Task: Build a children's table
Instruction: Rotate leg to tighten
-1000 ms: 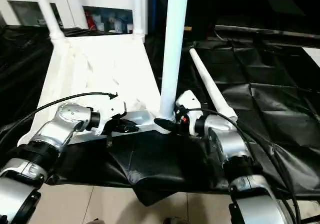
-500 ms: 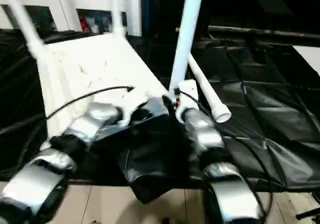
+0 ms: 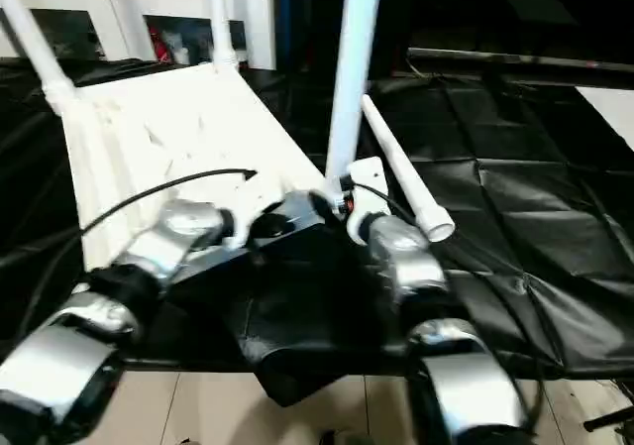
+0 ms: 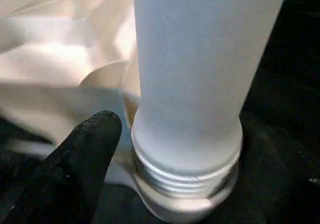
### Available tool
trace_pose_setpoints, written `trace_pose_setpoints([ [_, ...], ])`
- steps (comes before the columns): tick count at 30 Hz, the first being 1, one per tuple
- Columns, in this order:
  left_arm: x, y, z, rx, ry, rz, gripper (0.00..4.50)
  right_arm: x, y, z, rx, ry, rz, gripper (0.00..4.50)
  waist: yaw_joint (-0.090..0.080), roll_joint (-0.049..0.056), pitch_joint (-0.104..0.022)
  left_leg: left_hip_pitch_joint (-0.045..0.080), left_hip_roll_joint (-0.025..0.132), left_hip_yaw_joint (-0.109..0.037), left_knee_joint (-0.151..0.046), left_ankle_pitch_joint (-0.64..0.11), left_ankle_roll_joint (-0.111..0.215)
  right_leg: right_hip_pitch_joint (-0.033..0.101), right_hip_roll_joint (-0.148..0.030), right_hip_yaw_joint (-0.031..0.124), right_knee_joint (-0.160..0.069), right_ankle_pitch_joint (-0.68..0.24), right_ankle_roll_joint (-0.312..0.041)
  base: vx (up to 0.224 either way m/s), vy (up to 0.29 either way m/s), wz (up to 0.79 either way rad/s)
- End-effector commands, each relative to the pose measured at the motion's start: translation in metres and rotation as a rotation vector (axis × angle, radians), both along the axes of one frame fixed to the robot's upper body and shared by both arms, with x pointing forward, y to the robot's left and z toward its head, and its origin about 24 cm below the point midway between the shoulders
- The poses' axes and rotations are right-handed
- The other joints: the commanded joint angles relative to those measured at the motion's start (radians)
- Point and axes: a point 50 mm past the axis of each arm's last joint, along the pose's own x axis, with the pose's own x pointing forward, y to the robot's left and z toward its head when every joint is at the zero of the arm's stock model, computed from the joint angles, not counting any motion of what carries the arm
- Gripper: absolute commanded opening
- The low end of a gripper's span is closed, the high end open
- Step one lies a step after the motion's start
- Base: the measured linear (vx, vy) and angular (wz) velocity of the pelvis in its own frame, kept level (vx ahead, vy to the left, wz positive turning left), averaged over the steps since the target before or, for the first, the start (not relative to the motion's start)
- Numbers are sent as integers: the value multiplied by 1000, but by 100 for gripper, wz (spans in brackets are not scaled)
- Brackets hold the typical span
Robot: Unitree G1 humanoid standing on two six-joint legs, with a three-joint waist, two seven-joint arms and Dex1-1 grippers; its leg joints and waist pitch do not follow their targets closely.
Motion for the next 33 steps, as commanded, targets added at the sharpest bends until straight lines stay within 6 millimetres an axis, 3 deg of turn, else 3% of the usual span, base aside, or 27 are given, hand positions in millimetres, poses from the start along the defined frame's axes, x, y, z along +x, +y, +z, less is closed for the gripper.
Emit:
trace_pose_setpoints([
  [1, -4, -5, 7, -45, -25, -100, 0, -6, 5, 3, -2, -11, 148, 387, 9, -3, -62, -21, 14, 12, -64, -99, 130, 80, -69, 58, -68, -245, -198, 0, 0, 0],
  [5, -14, 4, 9, -60, 20, -225, 0, -10, -10, 11, 5, -18, 235, 387, 14, 0, -62, -19, 17, 12, -65, -87, 131, 79, -69, 59, -65, -237, -204, 0, 0, 0],
  [10, -21, 11, 9, -60, 57, -284, 0, -16, -16, 14, 4, -11, 320, 387, 31, 6, -62, -12, 24, 15, -67, -85, 114, 75, -68, 60, -61, -216, -213, 0, 0, 0],
  [13, -21, 13, 8, -56, 57, -282, 0, -19, -16, 12, -5, 2, 338, 387, 34, 4, -62, -14, 22, 17, -66, -80, 106, 76, -68, 61, -58, -199, -214, 0, 0, 0],
  [15, -21, 15, 8, -52, 56, -278, 0, -21, -16, 10, -20, 11, 359, 353, 37, 3, -62, -16, 20, 16, -66, -77, 101, 78, -68, 60, -60, -210, -205, 0, 0, 0],
  [22, -22, 17, 8, -47, 52, -268, 0, -28, -15, 4, -50, 34, 404, 307, 38, 4, -63, -15, 19, 15, -67, -77, 92, 78, -68, 60, -62, -224, -192, 0, 0, 0],
  [28, -18, 12, 9, -65, 30, -223, 0, -30, -13, 0, 3, 48, 355, 277, 41, 2, -62, -15, 18, 16, -67, -78, 92, 78, -68, 60, -64, -233, -184, 0, 0, 0],
  [31, -12, 5, 9, -78, 8, -137, 0, -29, -8, -8, 11, 68, 254, 273, 42, 1, -59, -12, 17, 16, -69, -92, 78, 74, -68, 60, -71, -282, -166, 0, 0, 0],
  [33, -4, -3, 7, -65, -14, -31, 0, -24, -3, -19, 10, 94, 85, 272, 41, -1, -57, -9, 16, 17, -70, -100, 59, 70, -67, 60, -76, -321, -150, 0, 0, 0],
])
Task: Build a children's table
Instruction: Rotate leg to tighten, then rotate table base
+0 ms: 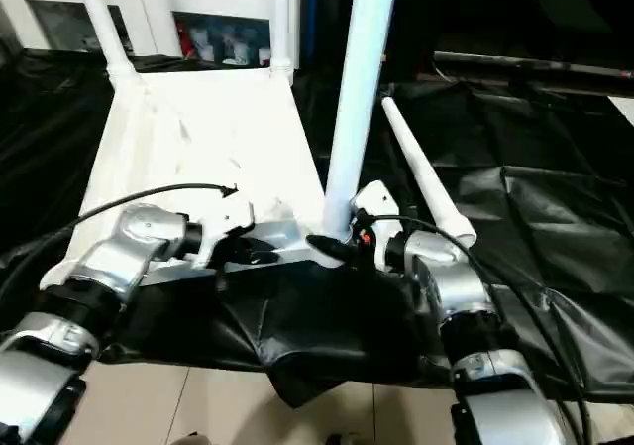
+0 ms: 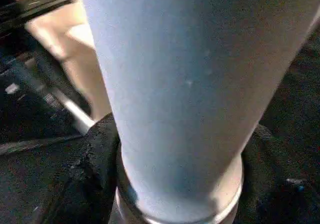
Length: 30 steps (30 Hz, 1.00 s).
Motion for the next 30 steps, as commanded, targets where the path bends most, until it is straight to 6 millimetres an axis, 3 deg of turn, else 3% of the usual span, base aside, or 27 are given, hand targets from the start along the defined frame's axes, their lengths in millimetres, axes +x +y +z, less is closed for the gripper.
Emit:
trace_pose_setpoints([
  [1, 13, -12, 8, -35, -65, 153, 0, 0, 11, -19, -16, 79, -148, 272, -6, -3, -57, -11, 9, 14, -70, -106, 47, 68, -66, 58, -82, -361, -136, 0, 0, 0],
  [4, 19, -25, 7, -26, -77, 253, 0, 7, 19, -27, -1, 121, -368, 272, -11, -3, -59, -10, 6, 11, -70, -114, 42, 68, -67, 56, -91, -420, -105, 0, 0, 0],
  [7, 21, -41, 8, -36, -81, 291, 0, 10, 33, -30, 5, 161, -473, 272, -20, -1, -61, -13, 5, 9, -70, -98, 46, 68, -66, 55, -87, -386, -111, 0, 0, 0],
  [10, 19, -55, 7, -30, -90, 286, 0, 11, 54, -25, -18, 112, -402, 272, -21, -4, -64, -19, 7, 9, -67, -83, 66, 71, -66, 56, -78, -313, -136, 0, 0, 0],
  [11, 18, -59, 8, -34, -91, 282, 0, 12, 60, -22, -18, 92, -373, 307, -20, -3, -65, -19, 6, 10, -67, -74, 75, 73, -66, 57, -74, -280, -150, 0, 0, 0],
  [13, 17, -61, 7, -30, -92, 271, 0, 14, 64, -17, 2, 69, -349, 328, -21, -3, -64, -19, 7, 11, -67, -79, 84, 72, -66, 58, -73, -262, -163, 0, 0, 0],
  [19, 23, -50, 7, -21, -93, 339, 0, 23, 39, -4, -23, -57, -450, 347, -22, -6, -62, -19, 3, 12, -67, -106, 90, 72, -65, 57, -80, -314, -148, 0, 0, 0],
  [23, 34, -48, 16, -59, -125, 459, 0, 23, 10, 1, 17, -113, -597, 347, -30, -8, -68, -28, -1, 11, -62, -57, 106, 80, -62, 57, -70, -228, -156, 0, 0, 0],
  [25, 36, -49, 19, -76, -139, 481, 0, 21, 6, 1, 18, -121, -614, 347, -30, -8, -71, -28, -1, 10, -59, -35, 118, 81, -62, 58, -65, -184, -168, 0, 0, 0],
  [27, 42, -54, 28, -135, -180, 522, 0, 17, -2, -2, 26, -123, -653, 347, -33, -10, -78, -32, -4, 8, -52, 25, 152, 85, -61, 58, -52, -88, -194, 0, 0, 0],
  [29, 45, -56, 36, -184, -231, 550, 0, 15, -3, -5, 26, -113, -662, 347, -33, -10, -89, -38, -7, 5, -39, 130, 215, 85, -59, 58, -29, 81, -239, 0, 0, 0],
  [30, 45, -57, 38, -193, -244, 554, 0, 15, -3, -6, 27, -110, -662, 347, -34, -11, -89, -40, -7, 4, -37, 149, 236, 83, -59, 57, -27, 109, -250, 0, 0, 0],
])
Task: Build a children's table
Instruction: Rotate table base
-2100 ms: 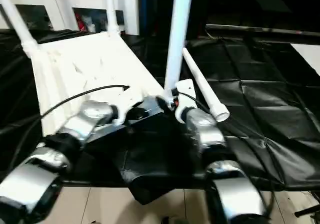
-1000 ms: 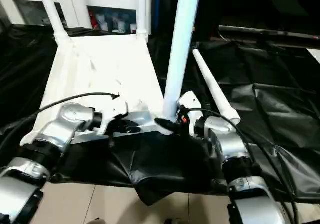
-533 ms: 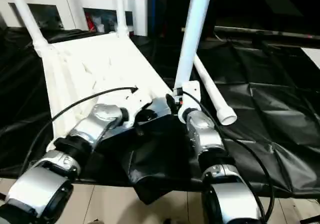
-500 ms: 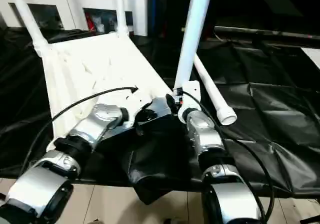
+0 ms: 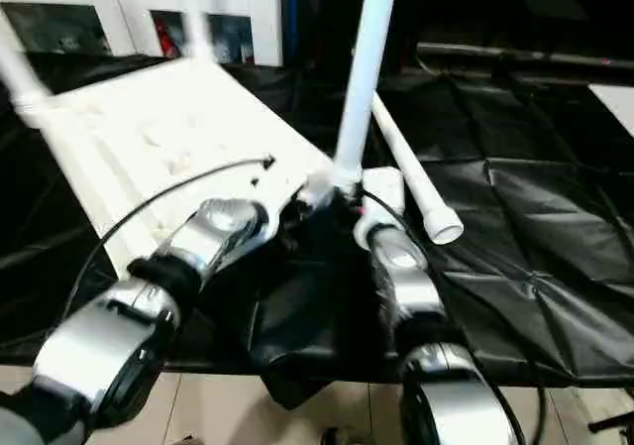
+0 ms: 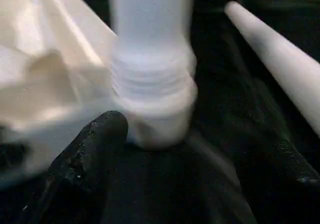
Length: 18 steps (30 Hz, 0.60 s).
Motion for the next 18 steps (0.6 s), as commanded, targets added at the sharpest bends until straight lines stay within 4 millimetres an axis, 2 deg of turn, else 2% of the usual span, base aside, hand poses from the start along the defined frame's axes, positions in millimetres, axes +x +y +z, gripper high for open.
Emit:
trace_pose_setpoints([
  [1, 12, -5, 34, -125, -180, 48, 28, -1, 0, 1, 9, -11, -11, 349, 8, -12, -90, -16, -1, 5, -37, 164, 245, 107, -59, 54, -25, 129, -258, 0, 0, 0],
  [2, 12, -5, 37, -150, -171, 29, 28, -2, 2, -1, 7, -3, -3, 349, 8, -10, -89, -13, 0, 7, -33, 171, 282, 103, -63, 51, -26, 133, -275, 0, 0, 0],
  [3, 13, -4, 41, -176, -154, 19, 28, -2, 4, -2, 4, 6, 8, 349, 10, -10, -90, -12, 2, 8, -31, 173, 295, 99, -64, 51, -25, 121, -286, 0, 0, 0],
  [4, 14, -4, 42, -180, -150, 21, 28, -3, 5, -2, 4, 9, 10, 349, 11, -10, -90, -11, 3, 7, -30, 176, 298, 98, -65, 52, -22, 122, -293, 0, 0, 0],
  [5, 16, 0, 45, -177, -168, 37, 28, -3, 7, -3, 2, 16, 20, 349, 14, -7, -88, -10, 9, 8, -29, 169, 305, 92, -66, 51, -24, 107, -301, 0, 0, 0],
  [6, 19, 8, 52, -122, -229, 59, 51, -3, 12, -4, -9, 28, 49, 349, 15, -9, -85, -9, 13, 8, -30, 155, 305, 90, -65, 50, -26, 87, -300, 0, 0, 0],
  [7, 20, 12, 53, -107, -241, 69, 65, -3, 13, -4, -13, 32, 61, 349, 16, -15, -80, -12, 15, 9, -33, 114, 293, 92, -68, 49, -32, 23, -288, 0, 0, 0],
  [8, 22, 24, 57, -69, -267, 100, 68, -3, 18, -5, -21, 47, 92, 349, 16, -12, -75, -13, 14, 10, -36, 67, 265, 93, -68, 49, -38, -50, -268, 0, 0, 0],
  [9, 23, 28, 58, -63, -271, 115, 77, -3, 19, -6, -25, 50, 102, 349, 16, -11, -73, -13, 12, 12, -37, 48, 249, 93, -67, 50, -44, -85, -255, 0, 0, 0],
  [10, 24, 42, 62, -43, -292, 150, 77, -3, 23, -6, -36, 53, 126, 349, 18, -12, -70, -10, 13, 13, -40, 11, 211, 91, -67, 51, -48, -142, -235, 0, 0, 0],
  [11, 24, 54, 65, -17, -309, 168, 101, -2, 25, -6, -37, 58, 138, 349, 18, -18, -67, -15, 14, 12, -45, -13, 176, 94, -69, 52, -50, -189, -217, 0, 0, 0],
  [12, 19, 76, 71, 17, -324, 192, 101, 1, 30, -4, -34, 66, 148, 349, 17, -33, -66, -15, 10, 16, -45, -27, 162, 93, -65, 51, -56, -219, -198, 0, 0, 0],
  [13, 16, 82, 72, 25, -323, 197, 108, 3, 31, -4, -33, 67, 149, 349, 13, -33, -66, -19, 15, 13, -50, -34, 131, 94, -70, 54, -50, -243, -189, 0, 0, 0],
  [14, 10, 93, 73, 54, -310, 190, 122, 5, 33, -2, -34, 74, 151, 349, 18, -17, -65, -7, 15, 15, -51, -46, 104, 85, -68, 56, -54, -259, -175, 0, 0, 0],
  [15, 3, 103, 74, 82, -294, 181, 133, 7, 34, -1, -34, 80, 152, 349, 16, -35, -64, -7, 22, 15, -56, -53, 88, 83, -67, 57, -46, -251, -176, 0, 0, 0],
  [16, 3, 103, 74, 82, -294, 181, 133, 7, 34, -1, -34, 80, 152, 349, 18, -27, -67, -5, 29, 12, -58, -49, 72, 86, -72, 58, -36, -236, -183, 0, 0, 0],
  [17, -6, 113, 76, 111, -271, 177, 147, 10, 36, 0, -35, 86, 154, 349, 18, -19, -64, 5, 32, 16, -59, -56, 58, 74, -71, 60, -36, -212, -189, 0, 0, 0],
  [18, -20, 125, 78, 160, -230, 171, 155, 13, 38, 3, -36, 95, 157, 349, 16, -50, -64, -2, 31, 19, -59, -42, 56, 79, -68, 60, -26, -183, -193, 0, 0, 0],
])
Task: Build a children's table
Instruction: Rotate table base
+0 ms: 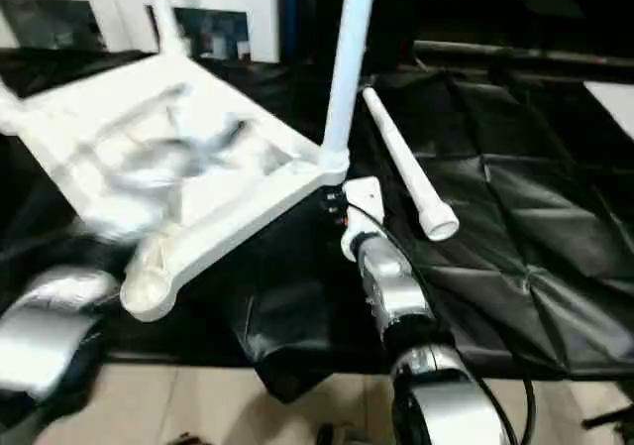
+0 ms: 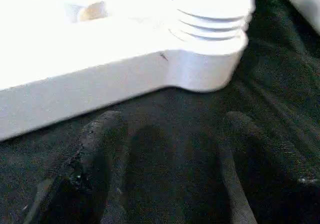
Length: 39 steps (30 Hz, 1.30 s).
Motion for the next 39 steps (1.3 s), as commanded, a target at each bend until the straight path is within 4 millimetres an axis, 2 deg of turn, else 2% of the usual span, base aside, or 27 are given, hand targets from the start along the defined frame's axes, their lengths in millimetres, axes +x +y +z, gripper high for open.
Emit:
trace_pose_setpoints([
  [1, -18, 9, 14, 70, 54, -29, 155, 5, 2, 2, -8, 23, -1, 349, 4, -12, -78, -4, 18, 11, -65, -52, 62, 87, -69, 61, -47, -182, -184, 0, 0, 0],
  [2, -27, 15, 14, 107, 90, -27, 167, 6, 3, 4, -7, 28, 1, 349, 5, 5, -73, 4, 18, 16, -66, -45, 50, 78, -66, 63, -44, -148, -192, 0, 0, 0],
  [3, -37, 24, 16, 162, 126, -21, 175, 8, 4, 5, 1, 36, 3, 349, 7, 7, -73, 6, 17, 16, -67, -42, 46, 77, -65, 64, -43, -131, -197, 0, 0, 0],
  [4, -49, 35, 19, 223, 158, 2, 181, 11, 6, 7, 8, 43, 8, 349, 5, -18, -70, 2, 16, 17, -69, -38, 45, 81, -62, 63, -38, -113, -200, 0, 0, 0],
  [6, -57, 43, 24, 265, 178, 27, 189, 12, 8, 9, 15, 49, 14, 349, 6, -10, -66, 6, 14, 17, -70, -52, 33, 78, -63, 66, -37, -124, -196, 0, 0, 0],
  [7, -63, 50, 28, 300, 194, 45, 200, 14, 10, 10, 20, 54, 21, 349, 3, -22, -63, 4, 11, 20, -70, -56, 32, 79, -59, 67, -42, -131, -190, 0, 0, 0],
  [9, -76, 74, 42, 391, 229, 116, 217, 17, 18, 15, 44, 63, 35, 349, 7, -24, -60, 2, 12, 16, -72, -91, 6, 80, -62, 68, -42, -180, -170, 0, 0, 0],
  [11, -84, 88, 50, 444, 255, 162, 232, 19, 21, 18, 56, 64, 41, 349, 7, -19, -57, 3, 11, 13, -74, -133, -17, 78, -64, 68, -48, -242, -150, 0, 0, 0],
  [12, -88, 91, 52, 459, 272, 176, 242, 19, 22, 19, 55, 63, 42, 349, 4, -24, -57, 0, 10, 10, -74, -147, -32, 80, -64, 69, -50, -262, -136, 0, 0, 0],
  [13, -93, 96, 55, 478, 295, 184, 250, 21, 22, 21, 61, 58, 41, 349, 4, -21, -57, 2, 10, 10, -74, -151, -33, 79, -64, 70, -51, -264, -137, 0, 0, 0],
  [15, -105, 101, 54, 506, 372, 164, 254, 22, 19, 23, 76, 49, 32, 349, 3, -23, -57, -1, 10, 8, -73, -168, -39, 81, -69, 70, -49, -278, -138, 0, 0, 0],
  [16, -108, 102, 54, 509, 394, 157, 270, 23, 18, 23, 80, 45, 32, 349, 1, -26, -55, -2, 9, 8, -74, -173, -35, 78, -64, 70, -54, -297, -132, 0, 0, 0],
  [18, -117, 93, 40, 483, 489, 66, 290, 24, 14, 25, 57, 27, 41, 349, 5, -12, -55, 4, 8, 9, -72, -161, -39, 73, -62, 70, -53, -268, -144, 0, 0, 0],
  [20, -122, 88, 31, 465, 542, 11, 294, 25, 11, 27, 59, 21, 41, 349, 10, -18, -58, 3, 9, 12, -72, -155, -41, 75, -59, 69, -46, -225, -165, 0, 0, 0],
  [21, -124, 76, 20, 419, 583, -69, 294, 26, 9, 29, 88, 12, 49, 349, 10, -18, -58, 3, 7, 12, -72, -152, -40, 75, -57, 69, -45, -217, -168, 0, 0, 0],
  [22, -123, 72, 15, 398, 594, -91, 320, 26, 7, 29, 96, 9, 52, 349, 11, -12, -59, 1, 5, 12, -72, -149, -39, 79, -57, 68, -46, -208, -170, 0, 0, 0],
  [25, -119, 58, -3, 340, 634, -159, 335, 22, 0, 24, 80, 0, 98, 349, 12, -11, -62, -1, 5, 11, -69, -150, -38, 83, -55, 66, -47, -201, -167, 0, 0, 0],
  [28, -117, 56, -10, 343, 651, -174, 364, 19, -2, 21, 68, -7, 138, 349, 13, -16, -64, -7, 3, 9, -68, -148, -28, 89, -57, 66, -50, -231, -153, 0, 0, 0],
  [30, -114, 54, -23, 347, 690, -192, 375, 13, -15, 18, 71, -33, 210, 349, 14, 3, -65, -7, 1, 6, -66, -144, -25, 90, -54, 65, -54, -237, -140, 0, 0, 0],
  [32, -112, 52, -29, 338, 699, -204, 383, 11, -22, 18, 62, -44, 222, 349, 12, -6, -67, -6, 3, 7, -65, -135, -18, 91, -52, 64, -53, -217, -154, 0, 0, 0],
  [33, -111, 50, -32, 335, 701, -209, 411, 10, -25, 18, 57, -49, 225, 349, 14, -7, -66, -8, 2, 7, -65, -131, -15, 92, -51, 63, -55, -219, -155, 0, 0, 0],
  [34, -107, 46, -36, 328, 687, -217, 411, 9, -31, 18, 50, -62, 220, 349, 15, 7, -68, -5, 3, 6, -64, -126, -18, 91, -52, 64, -51, -206, -162, 0, 0, 0],
  [35, -104, 43, -37, 320, 673, -222, 416, 8, -35, 19, 46, -70, 213, 349, 15, 0, -65, -3, 3, 8, -63, -134, -14, 89, -50, 63, -59, -212, -163, 0, 0, 0],
  [36, -101, 41, -38, 313, 659, -224, 418, 7, -37, 19, 45, -74, 207, 349, 14, 6, -65, -4, 1, 6, -64, -151, -14, 92, -51, 62, -59, -244, -162, 0, 0, 0],
  [37, -96, 37, -38, 293, 632, -223, 418, 6, -41, 19, 43, -81, 195, 349, 11, 2, -64, -5, 0, 7, -63, -159, -11, 93, -50, 62, -64, -265, -155, 0, 0, 0],
  [38, -95, 37, -38, 291, 630, -222, 441, 6, -42, 19, 43, -81, 193, 349, 14, 0, -64, 0, -3, 10, -59, -172, -7, 89, -51, 61, -71, -313, -137, 0, 0, 0],
  [39, -84, 27, -37, 250, 573, -226, 441, 4, -49, 20, 45, -95, 174, 349, 14, 7, -64, 2, -2, 9, -60, -178, -6, 87, -51, 61, -72, -330, -136, 0, 0, 0],
])
